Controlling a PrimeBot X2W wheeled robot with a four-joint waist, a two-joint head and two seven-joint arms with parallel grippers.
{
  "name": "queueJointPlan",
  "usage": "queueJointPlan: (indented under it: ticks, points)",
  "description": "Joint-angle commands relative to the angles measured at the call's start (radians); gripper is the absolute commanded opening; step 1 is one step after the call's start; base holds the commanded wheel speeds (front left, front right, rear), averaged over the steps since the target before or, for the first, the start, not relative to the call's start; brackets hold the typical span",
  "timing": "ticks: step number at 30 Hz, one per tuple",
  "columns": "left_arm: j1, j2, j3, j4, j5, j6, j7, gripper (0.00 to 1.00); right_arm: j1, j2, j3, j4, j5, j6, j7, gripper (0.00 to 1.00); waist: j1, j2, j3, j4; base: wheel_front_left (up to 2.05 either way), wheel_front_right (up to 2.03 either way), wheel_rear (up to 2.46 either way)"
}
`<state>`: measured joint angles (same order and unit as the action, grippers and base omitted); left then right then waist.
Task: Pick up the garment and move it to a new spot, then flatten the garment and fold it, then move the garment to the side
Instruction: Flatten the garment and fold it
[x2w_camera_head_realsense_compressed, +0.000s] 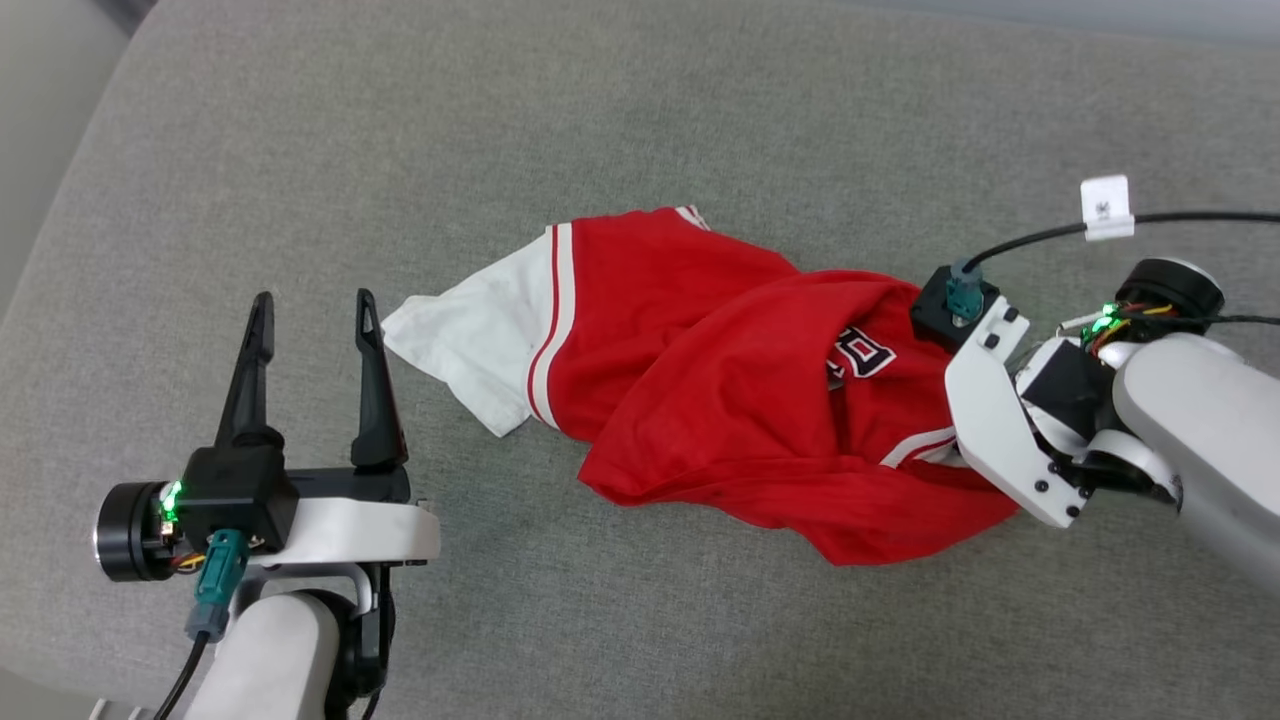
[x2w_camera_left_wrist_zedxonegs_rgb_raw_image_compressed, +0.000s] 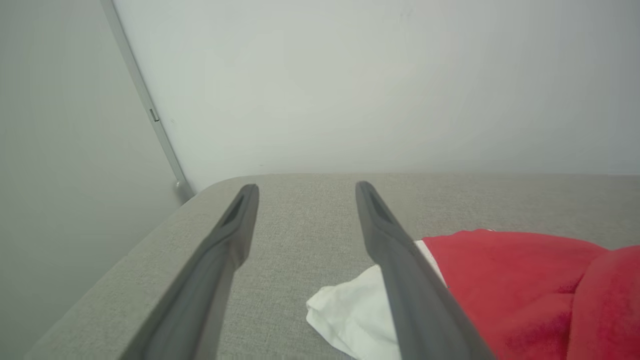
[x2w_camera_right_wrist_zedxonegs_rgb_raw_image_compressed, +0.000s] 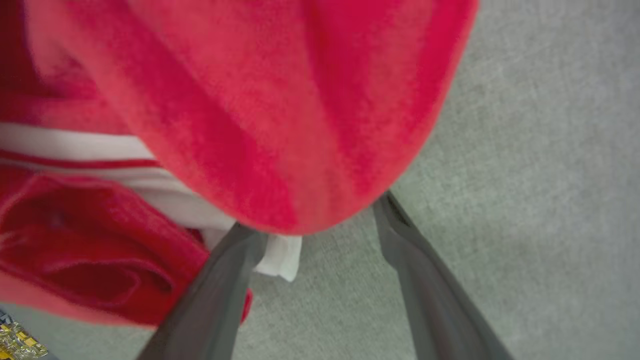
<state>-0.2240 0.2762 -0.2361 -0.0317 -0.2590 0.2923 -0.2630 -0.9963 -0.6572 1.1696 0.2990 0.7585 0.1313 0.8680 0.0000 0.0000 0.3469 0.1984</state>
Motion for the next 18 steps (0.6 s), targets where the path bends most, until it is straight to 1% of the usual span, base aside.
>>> queueJointPlan:
  ticks: [1, 3, 4, 5, 6, 8, 12, 15, 18]
  points:
    - [-0.009, -0.018, 0.018, 0.009, 0.018, -0.021, -0.002, 1.00, 0.022, 0.019, 0.050, 0.045, 0.009, -0.001, -0.013, 1.00, 0.0000, 0.0000, 0.030, 0.015, 0.00, 0.00, 0.00]
    - [-0.014, -0.037, 0.037, 0.019, 0.036, -0.045, -0.002, 1.00, 0.038, 0.028, 0.082, 0.078, 0.025, -0.002, -0.035, 1.00, 0.0000, 0.0000, 0.034, 0.015, 0.00, 0.00, 0.00]
    - [-0.016, -0.046, 0.047, 0.024, 0.044, -0.054, -0.002, 1.00, 0.038, 0.032, 0.092, 0.085, 0.029, -0.002, -0.054, 0.81, 0.0000, 0.0000, 0.033, 0.013, 0.00, 0.00, 0.00]
    - [-0.016, -0.054, 0.059, 0.029, 0.053, -0.064, -0.002, 1.00, 0.034, 0.036, 0.099, 0.088, 0.031, -0.002, -0.077, 0.00, 0.0000, 0.0000, 0.030, 0.010, 0.00, 0.00, 0.00]
    - [-0.016, -0.054, 0.059, 0.029, 0.053, -0.064, -0.002, 1.00, 0.034, 0.036, 0.099, 0.088, 0.031, -0.002, -0.077, 0.00, 0.0000, 0.0000, 0.030, 0.010, 0.00, 0.00, 0.00]
    - [-0.010, -0.066, 0.077, 0.038, 0.068, -0.081, -0.002, 1.00, 0.003, 0.032, 0.102, 0.084, 0.027, -0.002, -0.128, 0.00, 0.0000, 0.0000, 0.018, 0.000, 0.00, 0.00, 0.00]
    - [0.014, -0.088, 0.107, 0.052, 0.094, -0.110, -0.002, 1.00, -0.079, -0.008, 0.088, 0.035, 0.038, -0.002, -0.232, 0.00, 0.0000, 0.0000, -0.022, -0.021, 0.00, 0.00, 0.00]
    - [0.028, -0.102, 0.129, 0.055, 0.111, -0.127, -0.002, 1.00, -0.119, -0.060, 0.081, -0.016, 0.055, -0.001, -0.276, 0.00, 0.0000, 0.0000, -0.047, -0.033, 0.00, 0.00, 0.00]
    - [0.040, -0.117, 0.141, 0.053, 0.125, -0.145, -0.002, 1.00, -0.153, -0.132, 0.066, -0.057, 0.076, -0.001, -0.289, 0.00, 0.0000, 0.0000, -0.055, -0.041, 0.00, 0.00, 0.00]
